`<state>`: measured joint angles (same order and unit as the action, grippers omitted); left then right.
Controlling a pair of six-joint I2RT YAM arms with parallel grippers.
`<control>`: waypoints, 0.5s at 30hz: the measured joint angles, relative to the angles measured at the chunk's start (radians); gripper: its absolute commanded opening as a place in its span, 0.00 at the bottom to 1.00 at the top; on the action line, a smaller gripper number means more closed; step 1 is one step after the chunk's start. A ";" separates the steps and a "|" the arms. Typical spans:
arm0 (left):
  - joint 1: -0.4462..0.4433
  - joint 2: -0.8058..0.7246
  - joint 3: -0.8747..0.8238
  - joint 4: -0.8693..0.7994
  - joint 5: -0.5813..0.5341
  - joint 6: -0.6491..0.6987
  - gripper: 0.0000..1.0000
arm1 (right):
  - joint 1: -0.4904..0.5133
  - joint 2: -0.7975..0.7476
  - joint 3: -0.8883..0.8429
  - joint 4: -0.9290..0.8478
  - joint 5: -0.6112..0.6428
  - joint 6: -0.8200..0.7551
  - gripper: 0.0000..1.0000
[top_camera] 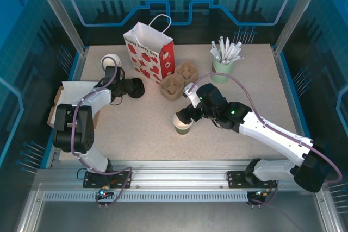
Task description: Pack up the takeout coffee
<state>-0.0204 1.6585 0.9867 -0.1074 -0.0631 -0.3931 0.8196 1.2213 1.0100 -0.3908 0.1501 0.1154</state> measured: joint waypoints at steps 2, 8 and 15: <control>0.000 0.007 0.000 0.000 0.000 0.004 0.36 | 0.000 0.000 0.000 0.000 0.001 0.000 0.93; 0.005 0.016 0.006 -0.006 0.000 0.010 0.28 | 0.000 0.000 0.000 0.000 0.003 0.000 0.93; 0.010 0.018 0.013 -0.010 0.000 0.010 0.25 | 0.000 0.000 0.000 0.000 0.006 0.000 0.93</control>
<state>-0.0109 1.6768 0.9993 -0.1173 -0.0628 -0.3828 0.8196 1.2217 1.0100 -0.3908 0.1562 0.1154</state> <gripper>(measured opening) 0.257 0.928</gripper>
